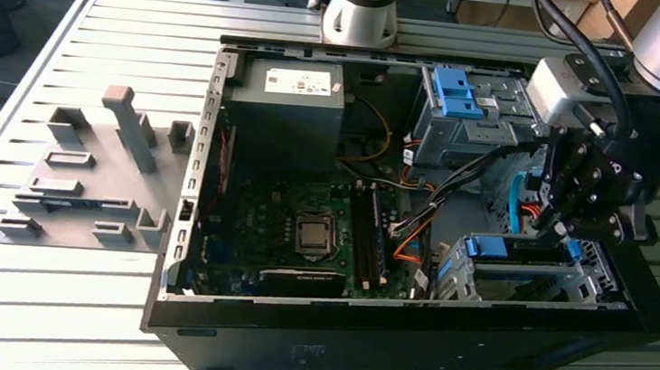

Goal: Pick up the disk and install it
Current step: 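Insert the first disk wire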

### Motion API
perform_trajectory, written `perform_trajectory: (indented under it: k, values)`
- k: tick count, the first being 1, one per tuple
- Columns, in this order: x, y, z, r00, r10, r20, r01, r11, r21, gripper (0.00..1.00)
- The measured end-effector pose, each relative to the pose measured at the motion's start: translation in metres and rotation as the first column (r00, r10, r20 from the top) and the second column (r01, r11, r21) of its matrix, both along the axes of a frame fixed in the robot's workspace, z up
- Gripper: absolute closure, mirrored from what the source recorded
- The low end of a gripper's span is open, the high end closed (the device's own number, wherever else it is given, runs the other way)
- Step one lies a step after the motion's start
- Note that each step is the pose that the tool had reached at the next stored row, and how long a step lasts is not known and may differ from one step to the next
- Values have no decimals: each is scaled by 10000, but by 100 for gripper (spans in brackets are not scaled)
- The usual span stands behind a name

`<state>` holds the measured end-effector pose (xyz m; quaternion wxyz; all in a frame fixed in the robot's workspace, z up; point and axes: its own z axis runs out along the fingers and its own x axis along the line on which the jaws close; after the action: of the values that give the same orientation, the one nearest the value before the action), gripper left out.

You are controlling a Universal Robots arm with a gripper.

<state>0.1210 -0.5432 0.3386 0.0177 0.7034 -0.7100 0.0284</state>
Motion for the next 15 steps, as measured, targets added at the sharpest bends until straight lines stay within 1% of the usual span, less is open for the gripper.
perform_trajectory:
  k: [2,7,11,15]
  values:
    - [-15,-20,-1,10000,1,4,-1,10000,1,84]
    - [-20,-21,-12,10000,-52,8,52,10000,2,84]
    - [-20,-21,-22,10000,58,8,-58,10000,5,84]
    - [-20,-21,-25,10000,60,9,-60,10000,6,84]
